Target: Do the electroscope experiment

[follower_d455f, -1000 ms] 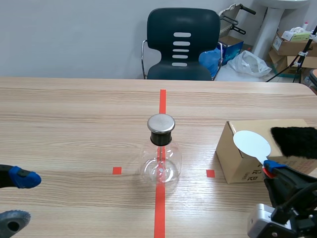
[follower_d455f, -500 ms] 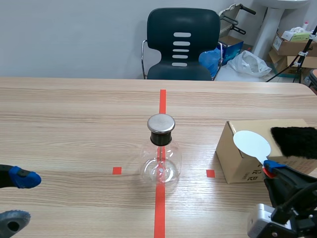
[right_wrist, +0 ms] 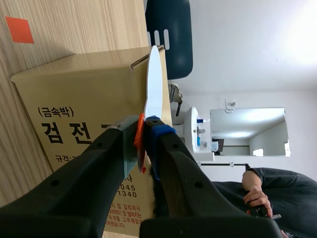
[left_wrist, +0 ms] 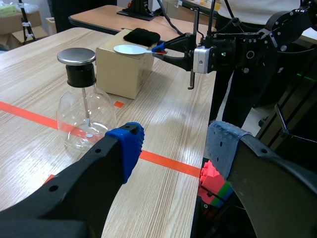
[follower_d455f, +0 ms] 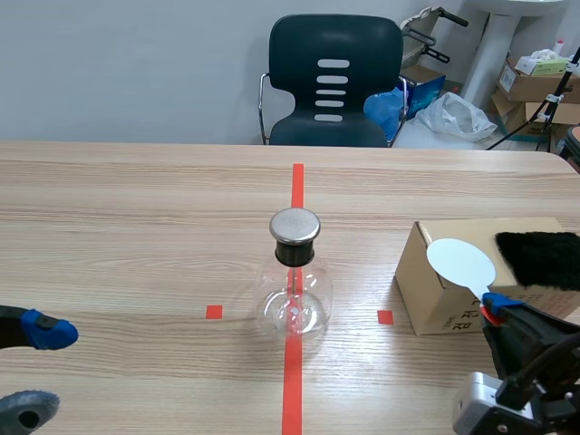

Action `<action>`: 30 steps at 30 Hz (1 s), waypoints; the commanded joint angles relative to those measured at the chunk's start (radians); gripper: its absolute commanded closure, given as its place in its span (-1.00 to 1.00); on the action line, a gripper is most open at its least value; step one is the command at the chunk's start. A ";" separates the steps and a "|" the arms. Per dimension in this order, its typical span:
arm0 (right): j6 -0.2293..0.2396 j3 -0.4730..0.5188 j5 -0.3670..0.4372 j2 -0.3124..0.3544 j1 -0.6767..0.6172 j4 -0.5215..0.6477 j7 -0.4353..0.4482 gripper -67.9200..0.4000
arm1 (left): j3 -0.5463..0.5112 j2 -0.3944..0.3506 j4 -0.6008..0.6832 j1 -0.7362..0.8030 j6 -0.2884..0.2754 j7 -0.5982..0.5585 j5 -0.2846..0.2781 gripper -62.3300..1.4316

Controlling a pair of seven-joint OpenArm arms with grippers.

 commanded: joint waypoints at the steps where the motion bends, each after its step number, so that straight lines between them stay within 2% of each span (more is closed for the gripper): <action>1: -0.058 0.008 -0.001 0.008 0.007 0.020 0.000 0.96 | -0.003 -0.001 0.005 -0.003 -0.003 -0.018 -0.006 -0.03; 10: -0.058 0.008 0.000 0.008 0.007 0.020 0.000 0.96 | -0.003 0.034 0.004 -0.003 0.006 -0.011 -0.006 -0.03; 13: -0.058 0.008 0.000 0.008 0.007 0.020 -0.001 0.96 | -0.003 0.063 0.004 -0.003 0.049 0.035 -0.006 -0.02; 15: -0.058 0.008 0.000 0.008 0.007 0.020 -0.005 0.96 | -0.003 0.089 0.004 -0.006 0.087 0.071 -0.006 0.08; 19: -0.058 0.008 -0.006 0.009 0.007 0.021 -0.013 0.96 | -0.003 0.155 0.004 -0.012 0.182 0.139 -0.002 0.53; 21: -0.058 0.008 -0.051 0.011 0.007 0.036 -0.065 0.96 | -0.003 0.195 0.002 -0.028 0.211 0.185 0.021 0.65; 24: -0.058 0.008 -0.090 0.014 0.006 0.096 -0.156 0.96 | -0.003 0.266 -0.013 -0.065 0.234 0.267 0.021 0.74; 30: -0.058 -0.010 -0.188 0.014 0.007 0.237 -0.318 0.96 | -0.003 0.390 -0.094 -0.167 0.238 0.392 0.028 0.77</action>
